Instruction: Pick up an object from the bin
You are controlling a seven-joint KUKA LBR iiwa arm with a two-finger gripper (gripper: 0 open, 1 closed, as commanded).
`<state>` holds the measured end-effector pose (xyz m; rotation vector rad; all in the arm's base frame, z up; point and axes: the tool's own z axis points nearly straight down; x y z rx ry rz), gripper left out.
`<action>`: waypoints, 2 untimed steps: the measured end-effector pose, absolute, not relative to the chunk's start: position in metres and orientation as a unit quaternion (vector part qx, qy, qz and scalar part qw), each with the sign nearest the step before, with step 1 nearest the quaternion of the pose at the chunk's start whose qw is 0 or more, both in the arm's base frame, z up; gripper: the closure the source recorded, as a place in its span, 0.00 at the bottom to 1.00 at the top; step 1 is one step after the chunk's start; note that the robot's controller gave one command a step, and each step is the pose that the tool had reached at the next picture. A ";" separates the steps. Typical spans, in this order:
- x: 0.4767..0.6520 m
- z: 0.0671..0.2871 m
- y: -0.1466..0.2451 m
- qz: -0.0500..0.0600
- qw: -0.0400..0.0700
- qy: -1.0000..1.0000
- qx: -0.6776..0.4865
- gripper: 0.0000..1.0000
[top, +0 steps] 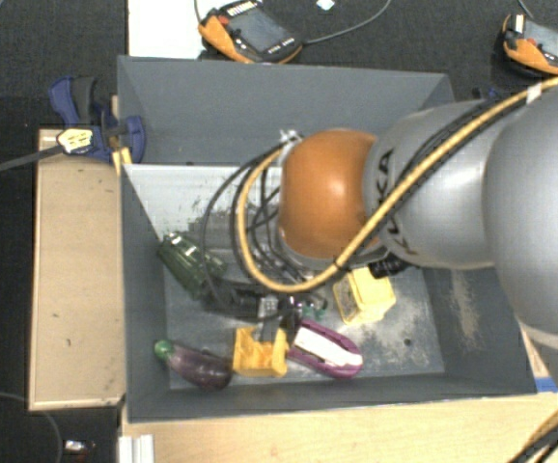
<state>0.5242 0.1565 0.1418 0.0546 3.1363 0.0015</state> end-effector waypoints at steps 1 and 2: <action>0.522 0.114 0.169 0.000 -0.001 0.951 0.309 0.00; 0.552 0.084 0.145 0.003 0.004 0.987 0.158 0.00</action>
Offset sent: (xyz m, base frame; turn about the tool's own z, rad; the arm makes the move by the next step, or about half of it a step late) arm 0.0378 -0.0228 -0.0718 0.1586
